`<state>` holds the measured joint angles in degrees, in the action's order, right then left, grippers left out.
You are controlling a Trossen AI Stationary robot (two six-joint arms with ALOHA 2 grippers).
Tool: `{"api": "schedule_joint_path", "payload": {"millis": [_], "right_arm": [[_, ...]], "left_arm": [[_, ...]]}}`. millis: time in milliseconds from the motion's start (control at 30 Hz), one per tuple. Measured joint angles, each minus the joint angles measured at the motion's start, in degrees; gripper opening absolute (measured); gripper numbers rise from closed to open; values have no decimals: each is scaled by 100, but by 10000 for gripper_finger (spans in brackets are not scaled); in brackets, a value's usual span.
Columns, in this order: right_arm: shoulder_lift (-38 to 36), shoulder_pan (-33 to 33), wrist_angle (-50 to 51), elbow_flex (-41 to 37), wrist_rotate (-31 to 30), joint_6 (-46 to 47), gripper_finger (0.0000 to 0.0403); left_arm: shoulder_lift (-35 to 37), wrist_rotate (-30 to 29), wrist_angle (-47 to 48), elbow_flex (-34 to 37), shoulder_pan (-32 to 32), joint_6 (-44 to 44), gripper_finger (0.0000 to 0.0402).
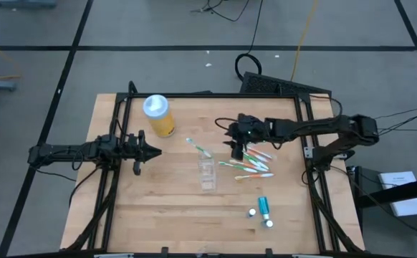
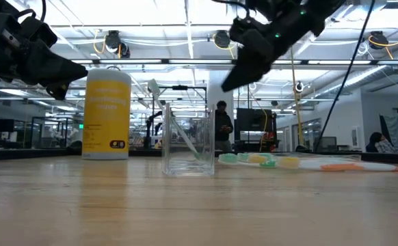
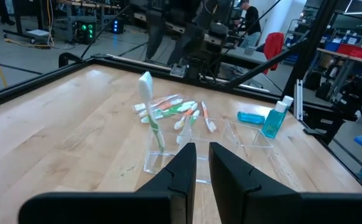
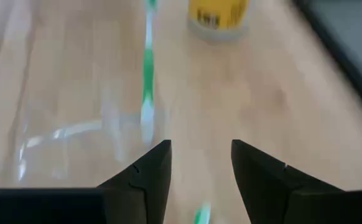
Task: Pick & Place toothbrushing station
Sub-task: Put the green toothbrush into the transparent organizer
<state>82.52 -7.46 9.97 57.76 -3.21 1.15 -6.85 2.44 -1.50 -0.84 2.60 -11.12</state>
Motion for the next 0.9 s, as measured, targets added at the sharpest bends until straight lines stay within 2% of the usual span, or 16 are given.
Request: {"api": "schedule_joint_path", "payload": {"millis": [200, 367, 733, 900], "right_arm": [[-48, 243, 950, -2, 3, 440, 158], [121, 424, 1021, -69, 8, 509, 156], [196, 417, 706, -1059, 4, 769, 155], [195, 404, -144, -1609, -2, 826, 155]], "left_arm": [[0, 0, -2, 0, 1, -1, 49], [0, 0, -1, 0, 1, -1, 49], [0, 2, -1, 0, -1, 1, 49], [0, 1, -1, 0, -1, -1, 49]]}}
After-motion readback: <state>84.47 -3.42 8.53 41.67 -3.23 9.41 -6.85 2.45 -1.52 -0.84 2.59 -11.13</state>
